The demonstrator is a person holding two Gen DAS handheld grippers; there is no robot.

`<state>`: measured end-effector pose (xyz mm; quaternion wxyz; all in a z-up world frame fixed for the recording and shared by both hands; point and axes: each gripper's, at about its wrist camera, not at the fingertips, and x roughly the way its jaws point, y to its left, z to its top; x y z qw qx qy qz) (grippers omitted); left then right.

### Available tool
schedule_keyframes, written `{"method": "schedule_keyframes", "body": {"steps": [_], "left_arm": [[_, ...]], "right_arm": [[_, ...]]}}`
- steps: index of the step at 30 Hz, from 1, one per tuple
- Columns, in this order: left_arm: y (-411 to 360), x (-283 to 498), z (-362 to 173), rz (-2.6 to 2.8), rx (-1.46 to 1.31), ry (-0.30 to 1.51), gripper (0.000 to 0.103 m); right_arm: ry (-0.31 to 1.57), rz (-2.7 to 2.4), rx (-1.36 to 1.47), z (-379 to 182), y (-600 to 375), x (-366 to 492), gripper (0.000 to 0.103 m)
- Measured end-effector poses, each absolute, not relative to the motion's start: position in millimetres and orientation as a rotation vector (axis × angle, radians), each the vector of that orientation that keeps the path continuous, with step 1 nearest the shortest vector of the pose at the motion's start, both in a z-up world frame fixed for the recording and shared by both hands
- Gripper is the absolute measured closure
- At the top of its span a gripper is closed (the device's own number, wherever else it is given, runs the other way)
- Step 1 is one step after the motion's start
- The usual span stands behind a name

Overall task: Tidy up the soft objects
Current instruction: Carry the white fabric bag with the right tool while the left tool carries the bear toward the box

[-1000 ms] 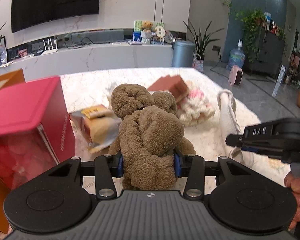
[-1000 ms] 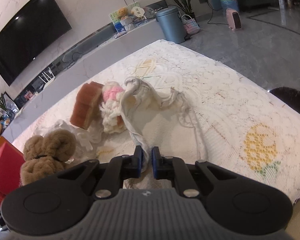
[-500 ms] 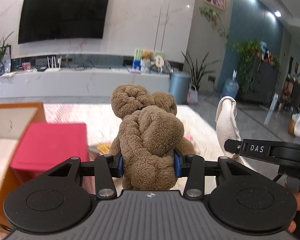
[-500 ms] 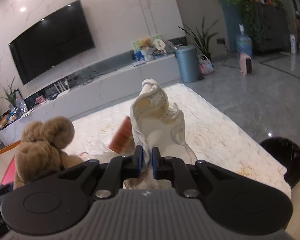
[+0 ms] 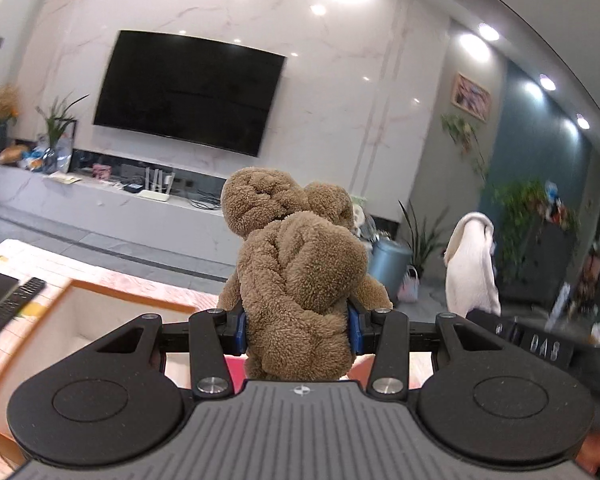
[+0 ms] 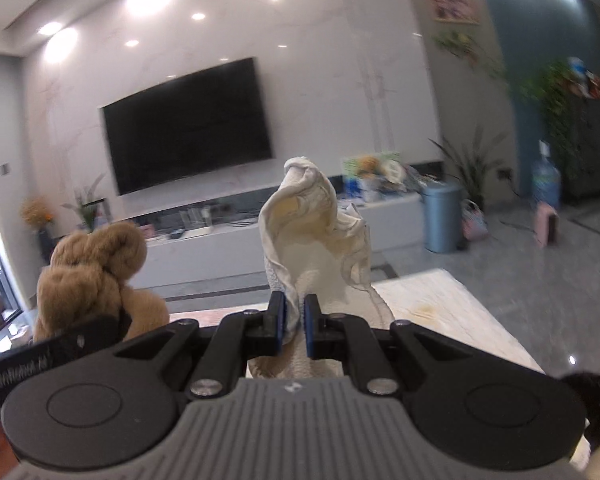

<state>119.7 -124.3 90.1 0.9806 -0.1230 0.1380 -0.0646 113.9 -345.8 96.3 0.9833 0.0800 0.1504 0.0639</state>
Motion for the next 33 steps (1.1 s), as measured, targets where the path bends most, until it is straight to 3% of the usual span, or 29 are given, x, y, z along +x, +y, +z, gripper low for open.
{"method": "schedule_keyframes", "body": {"steps": [9, 13, 17, 33], "left_arm": [[-32.4, 139.0, 131.2, -0.072, -0.188, 0.314, 0.052], [-2.3, 146.6, 114.4, -0.031, -0.096, 0.404, 0.052], [36.2, 154.0, 87.1, 0.002, -0.19, 0.46, 0.052], [106.8, 187.3, 21.9, -0.021, -0.308, 0.586, 0.052]], "right_arm": [[0.287, 0.227, 0.159, 124.9, -245.0, 121.5, 0.095], [0.383, 0.273, 0.17, 103.2, -203.5, 146.1, 0.095], [0.472, 0.268, 0.162, 71.5, -162.4, 166.0, 0.095], [0.714, 0.275, -0.179, -22.6, -39.0, 203.1, 0.095]]}}
